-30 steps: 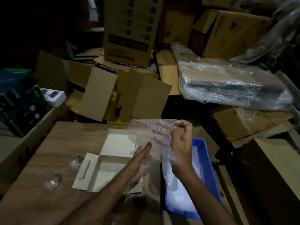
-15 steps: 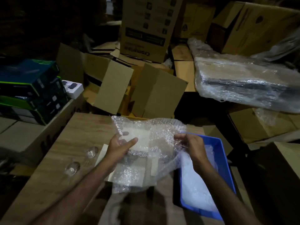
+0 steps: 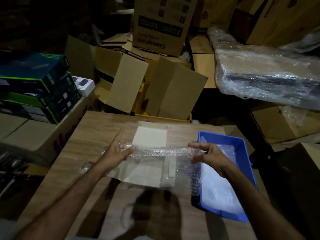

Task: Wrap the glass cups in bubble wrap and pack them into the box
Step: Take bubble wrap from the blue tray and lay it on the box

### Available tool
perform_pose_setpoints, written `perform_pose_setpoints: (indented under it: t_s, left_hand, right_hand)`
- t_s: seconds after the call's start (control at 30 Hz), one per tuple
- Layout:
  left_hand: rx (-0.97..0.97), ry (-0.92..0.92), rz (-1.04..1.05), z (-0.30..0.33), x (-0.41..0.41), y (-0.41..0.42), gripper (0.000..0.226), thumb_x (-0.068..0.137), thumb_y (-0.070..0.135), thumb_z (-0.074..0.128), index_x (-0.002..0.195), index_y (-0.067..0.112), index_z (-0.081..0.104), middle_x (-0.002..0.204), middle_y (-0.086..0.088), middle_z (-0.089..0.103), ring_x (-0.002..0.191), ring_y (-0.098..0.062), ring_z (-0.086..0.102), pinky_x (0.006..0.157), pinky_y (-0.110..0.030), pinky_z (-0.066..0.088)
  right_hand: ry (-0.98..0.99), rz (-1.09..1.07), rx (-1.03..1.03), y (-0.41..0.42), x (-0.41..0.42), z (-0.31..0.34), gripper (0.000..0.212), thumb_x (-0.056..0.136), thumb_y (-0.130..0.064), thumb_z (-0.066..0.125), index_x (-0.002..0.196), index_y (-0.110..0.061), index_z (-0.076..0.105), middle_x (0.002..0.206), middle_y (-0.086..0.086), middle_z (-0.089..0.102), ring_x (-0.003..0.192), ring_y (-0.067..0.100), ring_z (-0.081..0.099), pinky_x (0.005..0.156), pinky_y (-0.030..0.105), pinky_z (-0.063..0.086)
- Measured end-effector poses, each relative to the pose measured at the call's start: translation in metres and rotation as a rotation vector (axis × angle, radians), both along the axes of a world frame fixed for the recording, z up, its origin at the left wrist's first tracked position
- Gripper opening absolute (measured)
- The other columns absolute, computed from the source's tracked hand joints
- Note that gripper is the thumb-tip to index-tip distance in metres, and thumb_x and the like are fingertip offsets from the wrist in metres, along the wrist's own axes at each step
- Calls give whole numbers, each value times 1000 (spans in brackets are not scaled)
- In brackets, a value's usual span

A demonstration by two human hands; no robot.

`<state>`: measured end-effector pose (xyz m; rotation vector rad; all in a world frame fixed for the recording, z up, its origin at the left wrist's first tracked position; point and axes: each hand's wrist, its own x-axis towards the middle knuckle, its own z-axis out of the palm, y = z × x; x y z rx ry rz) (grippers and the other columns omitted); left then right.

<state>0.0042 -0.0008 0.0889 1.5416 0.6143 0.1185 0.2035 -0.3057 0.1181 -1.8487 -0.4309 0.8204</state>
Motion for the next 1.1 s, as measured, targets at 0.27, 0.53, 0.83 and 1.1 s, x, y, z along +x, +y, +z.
perform_pose_setpoints:
  t_s: [0.27, 0.53, 0.83, 1.1]
  left_hand:
    - [99, 68, -209, 11, -15, 6, 57, 67, 18, 91, 120, 30, 72, 114, 9, 72, 94, -3, 68, 72, -20, 55]
    - [521, 117, -203, 9, -8, 19, 18, 85, 38, 79, 87, 21, 78, 114, 10, 61, 99, -9, 63, 79, -25, 55]
    - [79, 321, -845, 74, -1, 1, 64, 84, 7, 80, 138, 22, 49, 130, 6, 69, 123, -9, 63, 102, -29, 51]
    - [28, 24, -378, 47, 14, -53, 20, 100, 16, 59, 115, 6, 67, 101, 1, 77, 87, -4, 70, 71, -18, 51]
  right_hand:
    - [-418, 111, -274, 10, -7, -5, 65, 71, -15, 91, 131, -19, 65, 120, -11, 63, 101, 7, 63, 78, 8, 50]
    - [-517, 238, -273, 8, -3, 6, 10, 92, -34, 72, 85, -27, 70, 112, 3, 60, 112, 14, 52, 101, 42, 47]
    - [-68, 179, 106, 33, -18, 45, 22, 93, -30, 73, 82, -11, 72, 80, 8, 73, 74, 20, 67, 70, 30, 53]
    - [847, -53, 650, 37, -42, -5, 96, 75, -72, 67, 145, -8, 52, 144, 21, 55, 133, 36, 54, 118, 52, 34]
